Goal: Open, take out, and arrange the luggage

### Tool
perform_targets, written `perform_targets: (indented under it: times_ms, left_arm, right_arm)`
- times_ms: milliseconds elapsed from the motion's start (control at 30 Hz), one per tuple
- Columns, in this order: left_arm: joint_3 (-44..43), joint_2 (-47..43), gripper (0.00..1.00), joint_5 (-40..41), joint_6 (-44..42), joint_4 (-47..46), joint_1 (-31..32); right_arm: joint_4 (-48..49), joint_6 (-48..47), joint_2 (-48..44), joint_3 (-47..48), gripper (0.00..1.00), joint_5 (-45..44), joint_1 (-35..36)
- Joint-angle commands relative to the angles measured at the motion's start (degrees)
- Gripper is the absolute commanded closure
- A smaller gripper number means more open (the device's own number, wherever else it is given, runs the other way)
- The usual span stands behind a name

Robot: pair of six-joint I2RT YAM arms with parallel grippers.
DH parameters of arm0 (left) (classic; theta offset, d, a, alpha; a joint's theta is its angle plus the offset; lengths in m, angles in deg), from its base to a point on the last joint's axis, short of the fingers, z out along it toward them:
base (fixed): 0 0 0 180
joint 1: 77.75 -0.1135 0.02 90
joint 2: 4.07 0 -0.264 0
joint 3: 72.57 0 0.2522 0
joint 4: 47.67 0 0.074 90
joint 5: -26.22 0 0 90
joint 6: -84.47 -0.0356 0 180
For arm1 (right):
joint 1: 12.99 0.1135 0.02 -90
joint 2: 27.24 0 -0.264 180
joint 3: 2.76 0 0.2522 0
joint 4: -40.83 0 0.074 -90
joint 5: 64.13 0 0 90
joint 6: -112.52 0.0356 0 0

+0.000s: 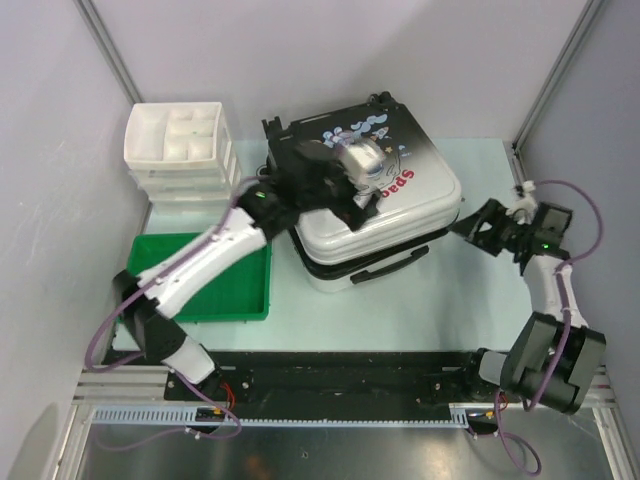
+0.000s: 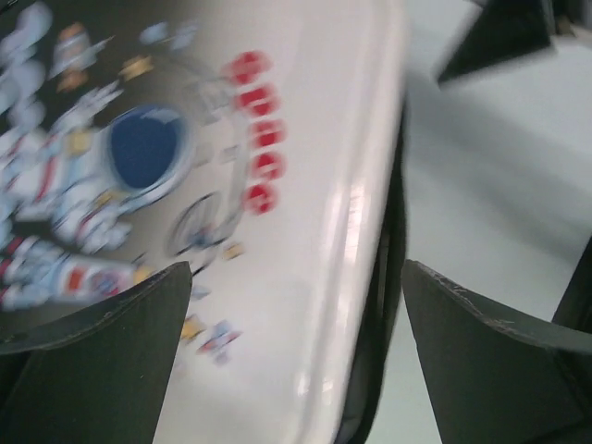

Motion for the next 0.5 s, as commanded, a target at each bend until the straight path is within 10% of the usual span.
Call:
perform_targets:
  times_ms: [0,233,467]
  left_arm:
    - [4.29,-7.96,0.00,-15.10,15.73,-0.08,-13.90]
    - [7.46,-14.29,0.00,-16.45,16.80,-0.70,-25.19]
    - [11.23,-18.25,0.00,-16.80,17.06,-1.66,-27.74]
  right_arm:
    - [1.56,11.96,-4.32,-4.51,0.17,-6.25,12.24]
    - [16.12,26.28,-6.79,-16.91,0.45,-12.32,24.23]
    - [28.89,32.27,-3.54,-19.56,0.43,-19.36,33.99]
